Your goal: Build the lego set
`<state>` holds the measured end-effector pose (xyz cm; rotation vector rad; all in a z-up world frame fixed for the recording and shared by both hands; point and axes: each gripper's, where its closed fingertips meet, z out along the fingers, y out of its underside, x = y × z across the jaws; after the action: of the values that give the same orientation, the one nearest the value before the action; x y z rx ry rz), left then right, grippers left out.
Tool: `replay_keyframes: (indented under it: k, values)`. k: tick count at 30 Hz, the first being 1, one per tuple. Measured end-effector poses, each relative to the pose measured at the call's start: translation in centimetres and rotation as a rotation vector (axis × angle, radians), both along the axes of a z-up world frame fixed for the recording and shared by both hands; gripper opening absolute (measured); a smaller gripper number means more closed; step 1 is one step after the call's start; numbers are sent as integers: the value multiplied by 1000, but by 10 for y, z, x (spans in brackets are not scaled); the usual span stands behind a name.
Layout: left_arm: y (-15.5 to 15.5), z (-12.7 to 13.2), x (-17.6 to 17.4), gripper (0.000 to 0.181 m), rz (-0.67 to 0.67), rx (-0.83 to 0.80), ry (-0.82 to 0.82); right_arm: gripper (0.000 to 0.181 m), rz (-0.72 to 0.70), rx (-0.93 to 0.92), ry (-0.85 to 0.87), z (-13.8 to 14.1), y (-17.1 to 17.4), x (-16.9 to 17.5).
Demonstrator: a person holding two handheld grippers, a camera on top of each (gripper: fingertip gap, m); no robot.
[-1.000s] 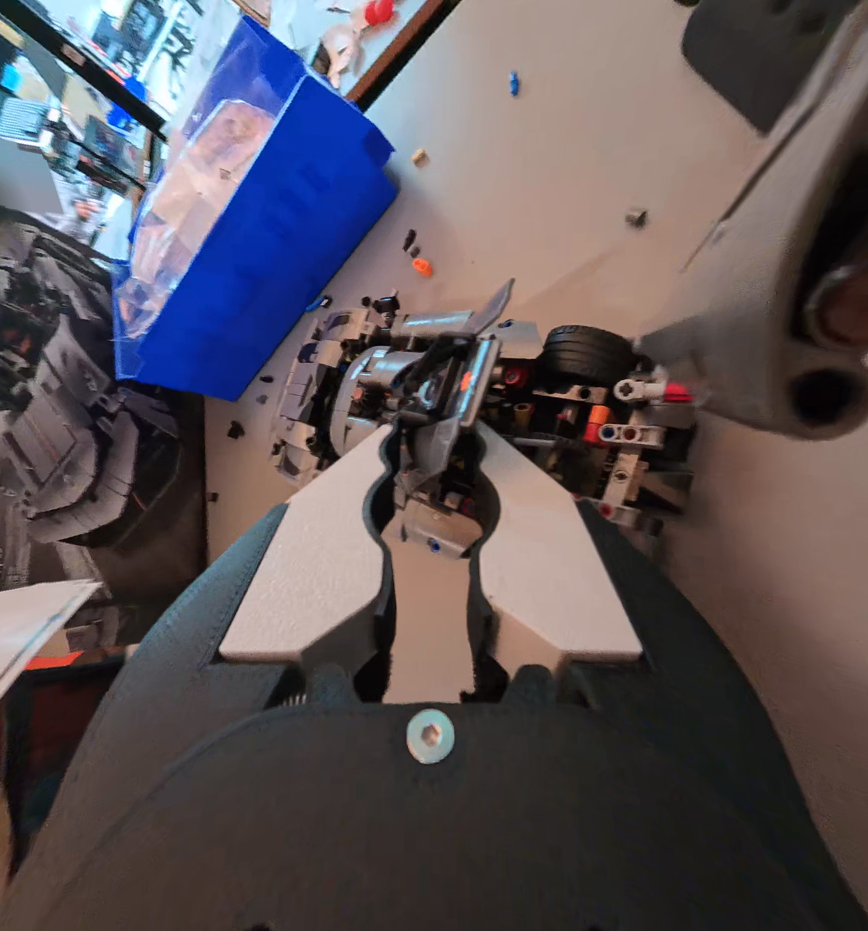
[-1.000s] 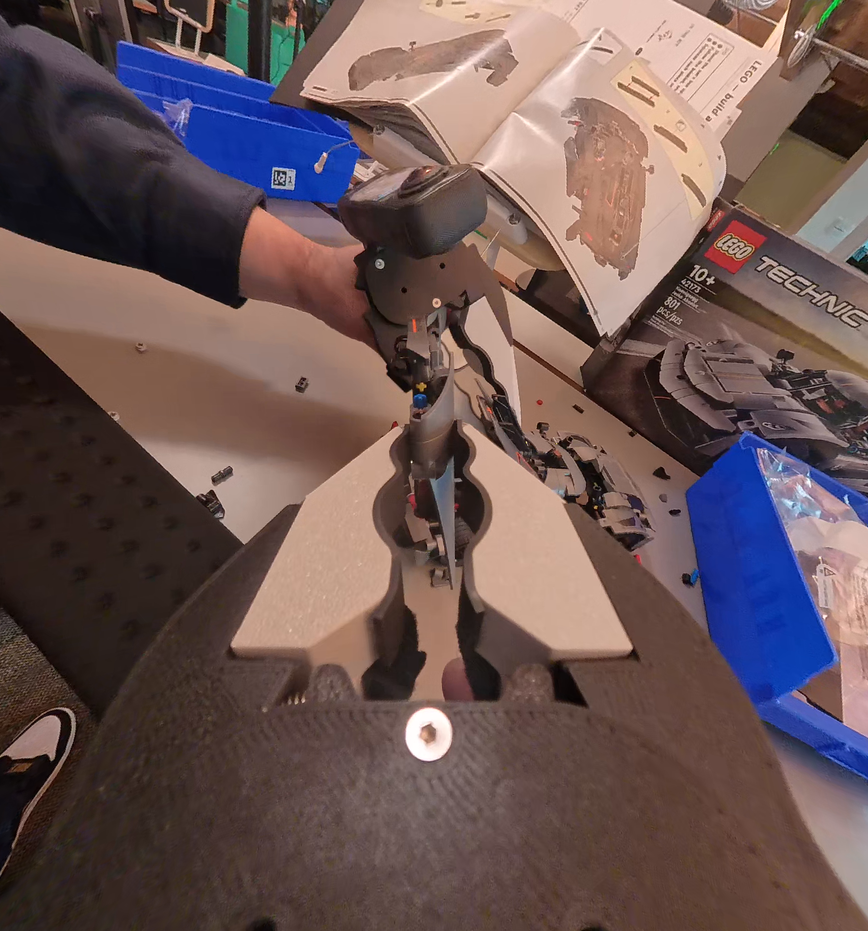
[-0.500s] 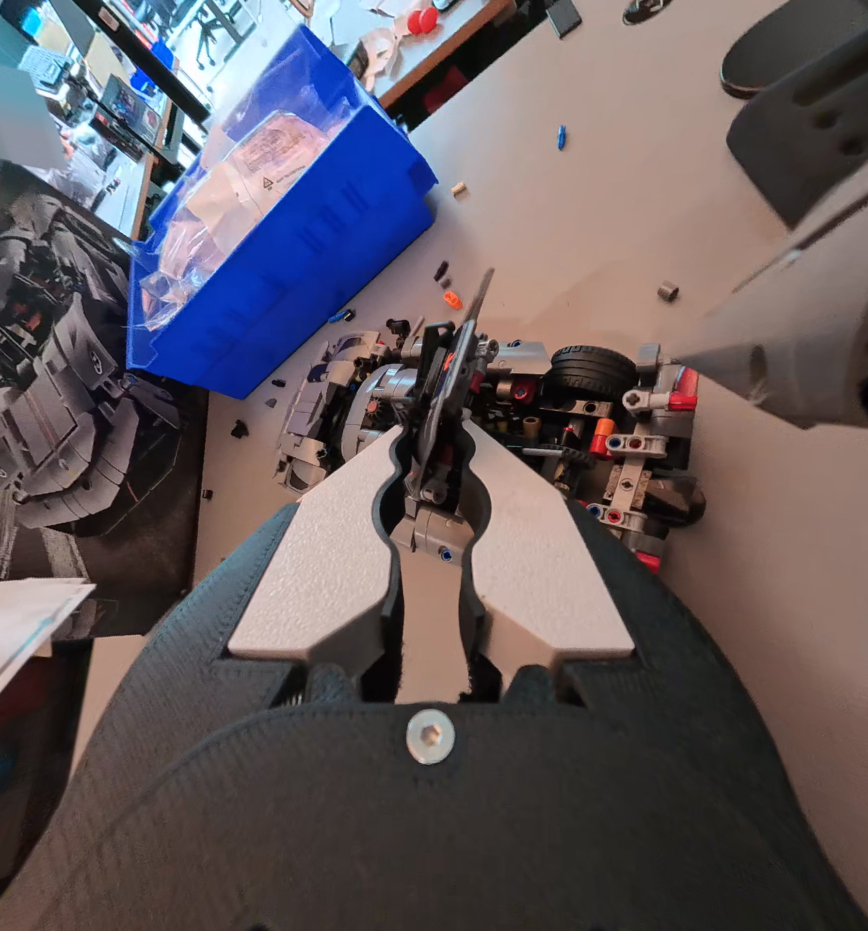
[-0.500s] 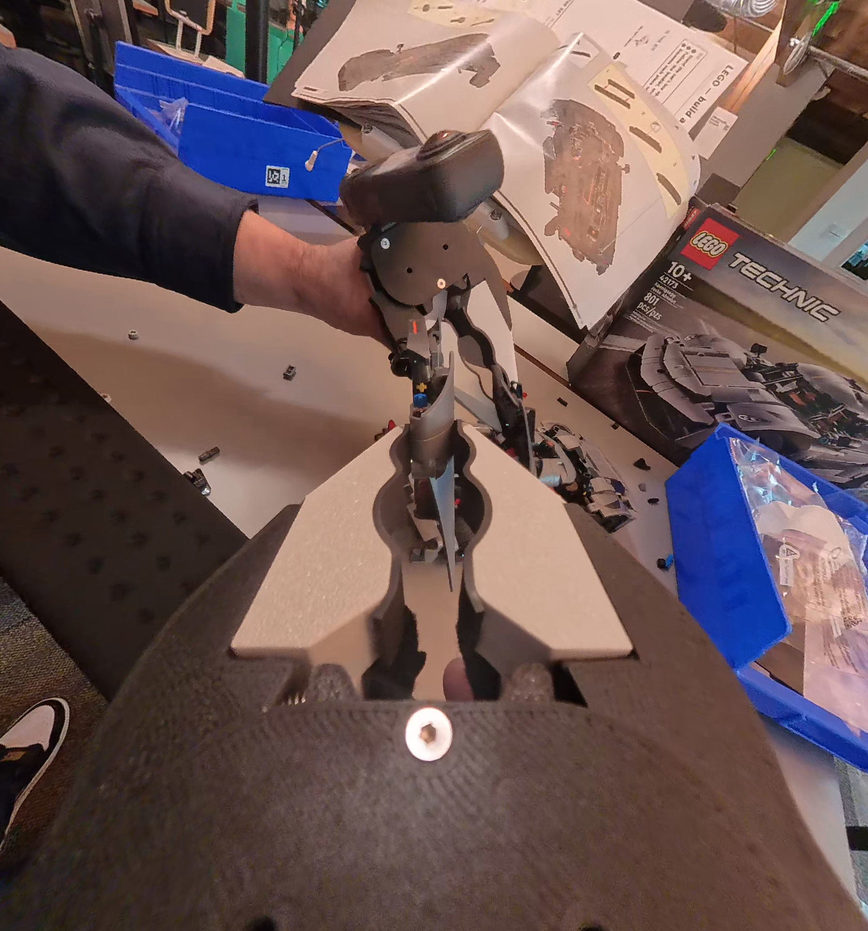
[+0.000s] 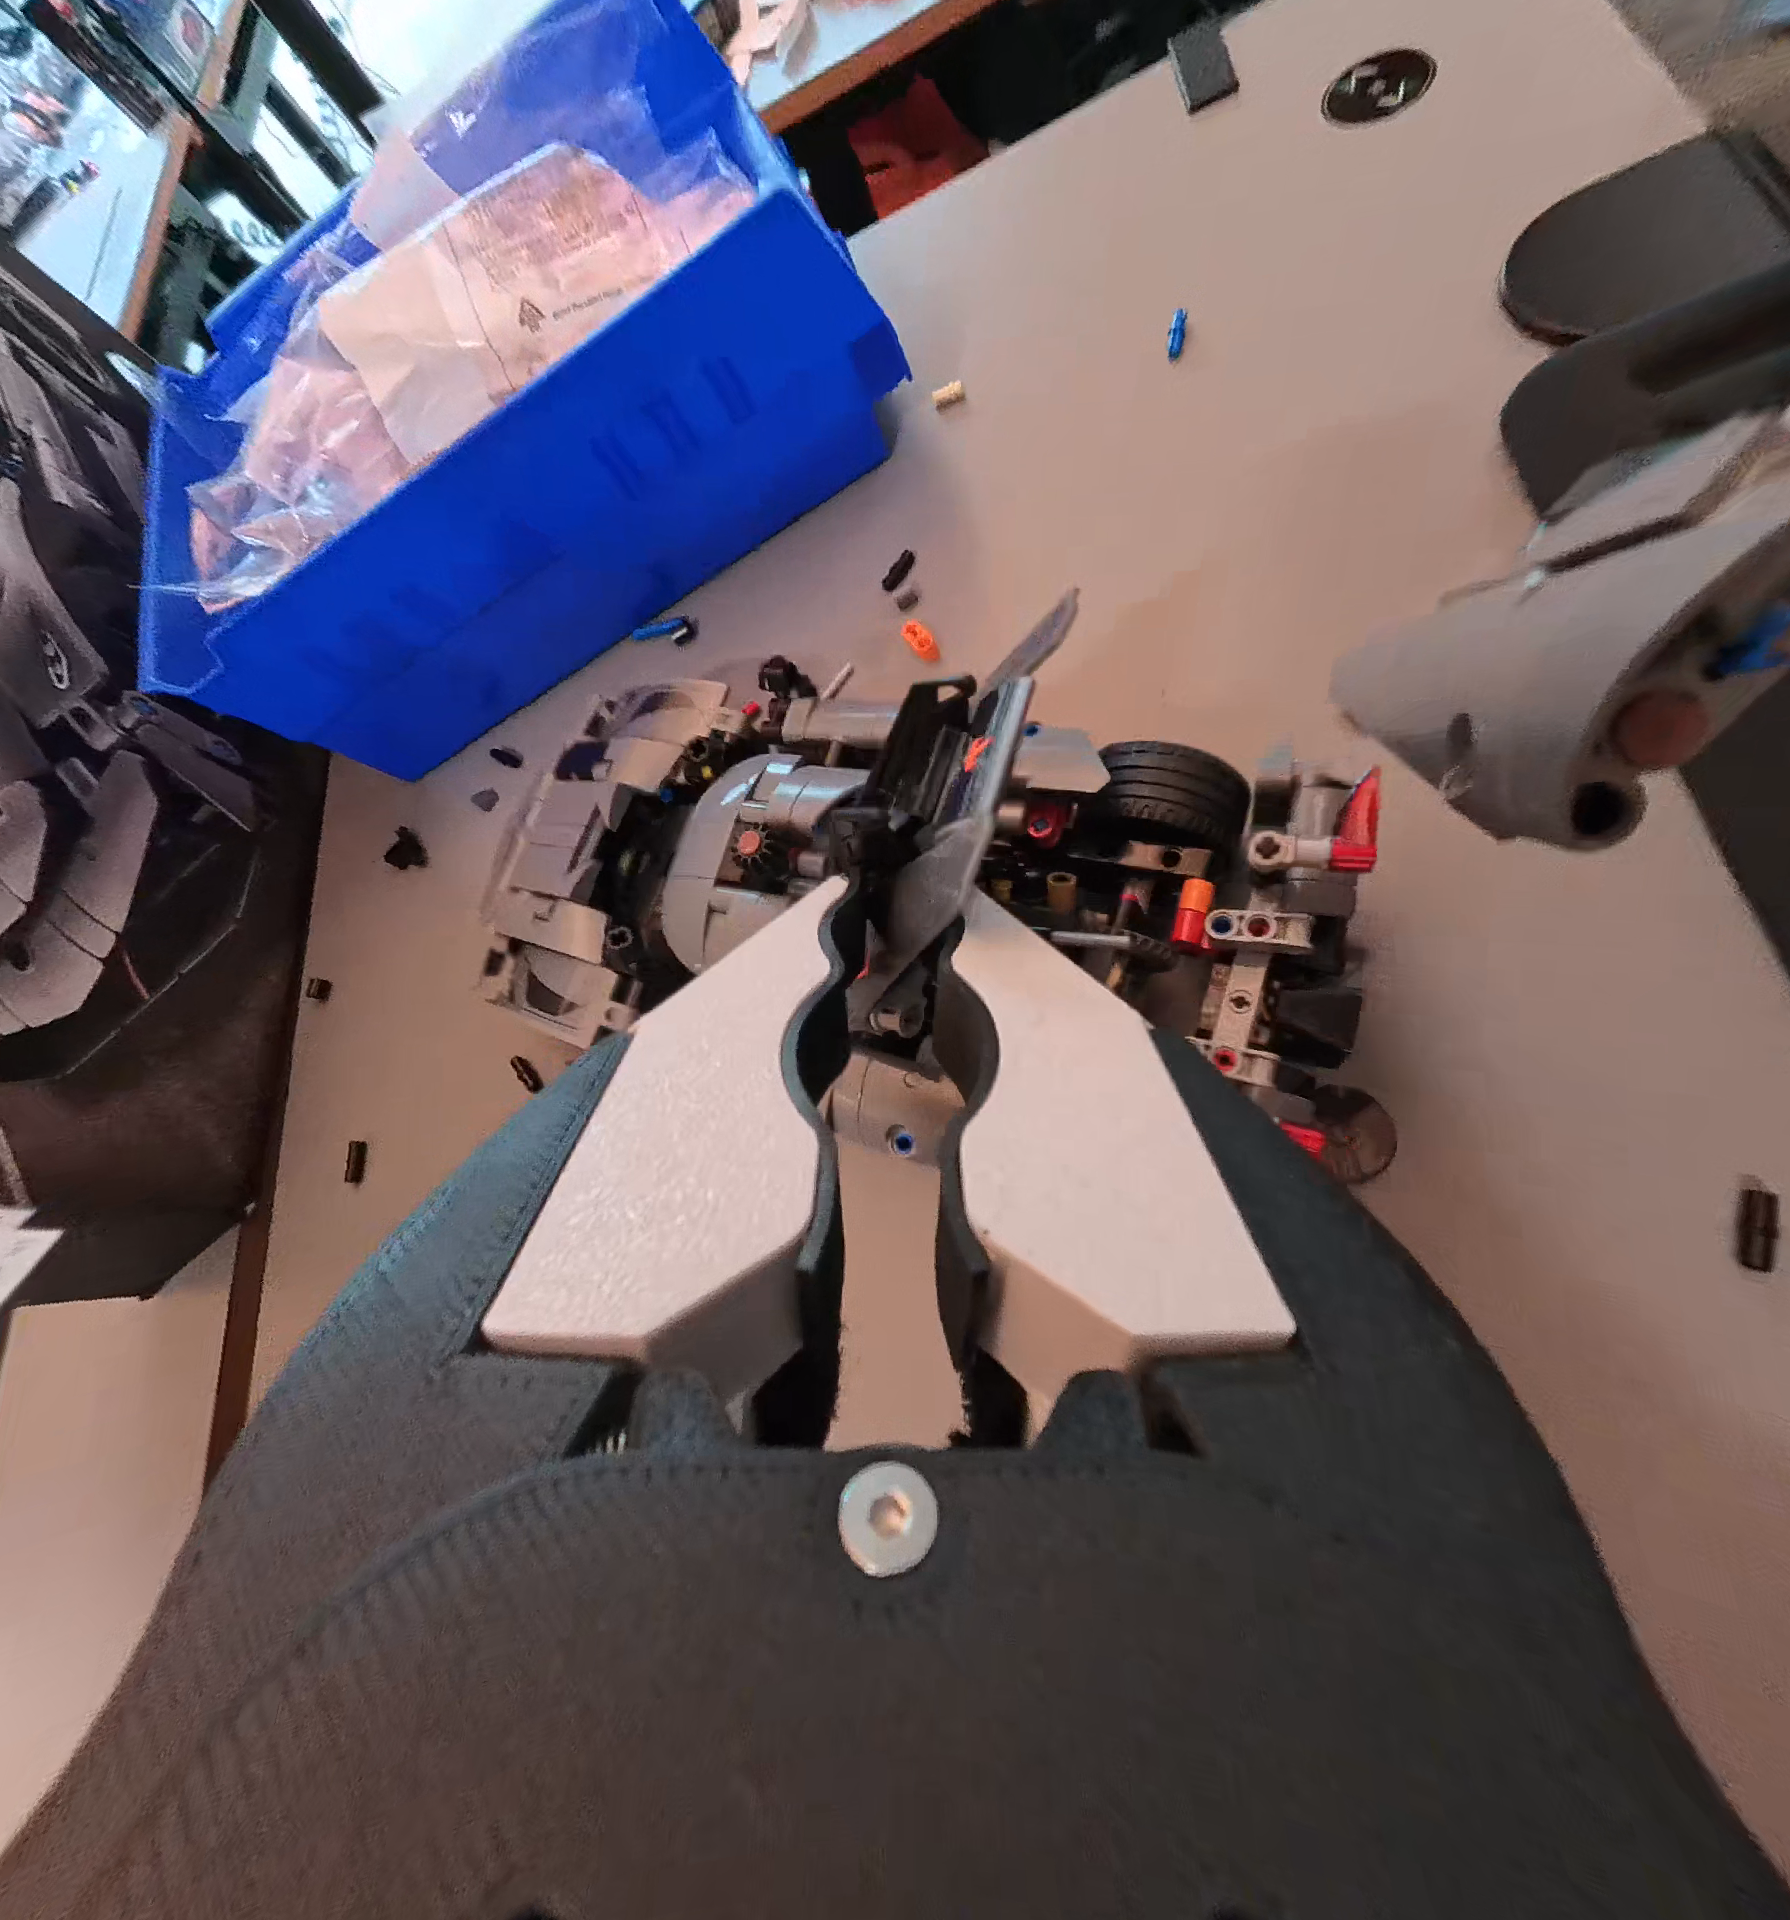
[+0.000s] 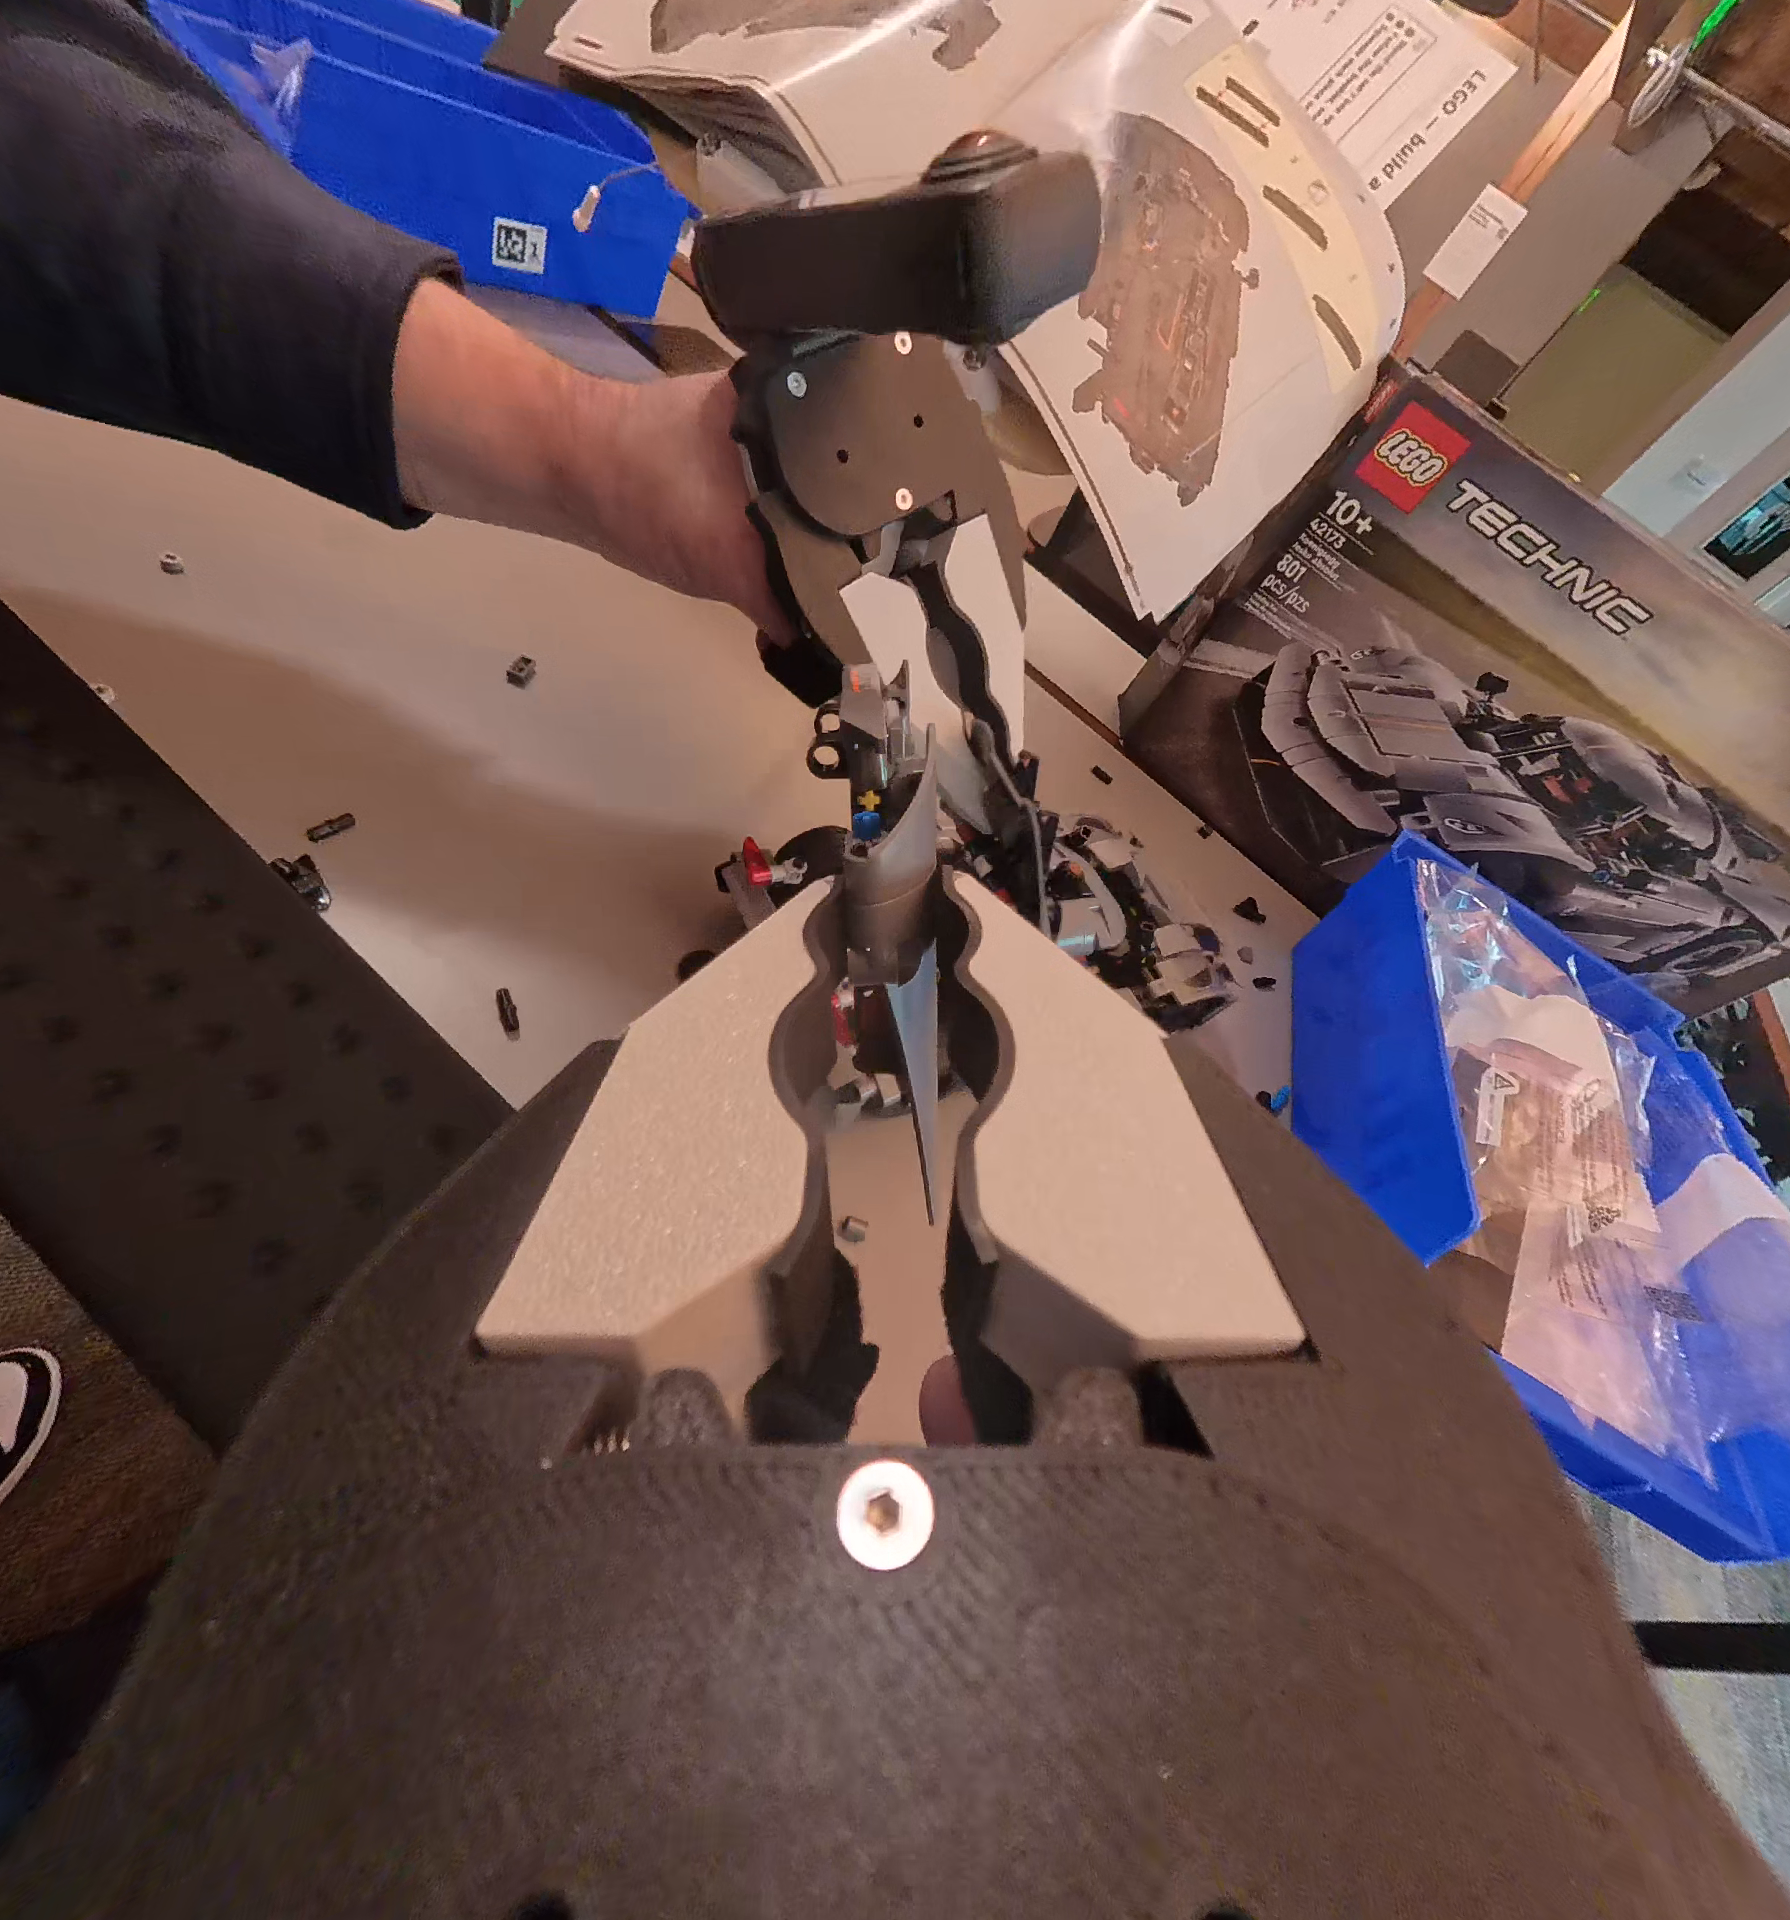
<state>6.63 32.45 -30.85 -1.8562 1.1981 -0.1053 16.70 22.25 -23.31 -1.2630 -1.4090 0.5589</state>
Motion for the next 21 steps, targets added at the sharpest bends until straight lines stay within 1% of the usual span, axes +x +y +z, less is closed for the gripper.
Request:
replay_keyframes:
  k: [1,5,12,17,21]
  values:
    - [1,-1,-1,7,8,21,0,13,2,1,-5,-1,1,1]
    - [3,3,1,7,10,11,-38,13,14,1,-27,-8,3,3]
    - [5,11,9,6,37,-46,-57,13,12,-3,-35,-14,8,7]
    - [7,12,11,7,58,-133,-117,13,12,-7,-50,-13,14,10]
    - [11,9,10,9,81,-199,-165,13,46,8,-72,-13,17,10]
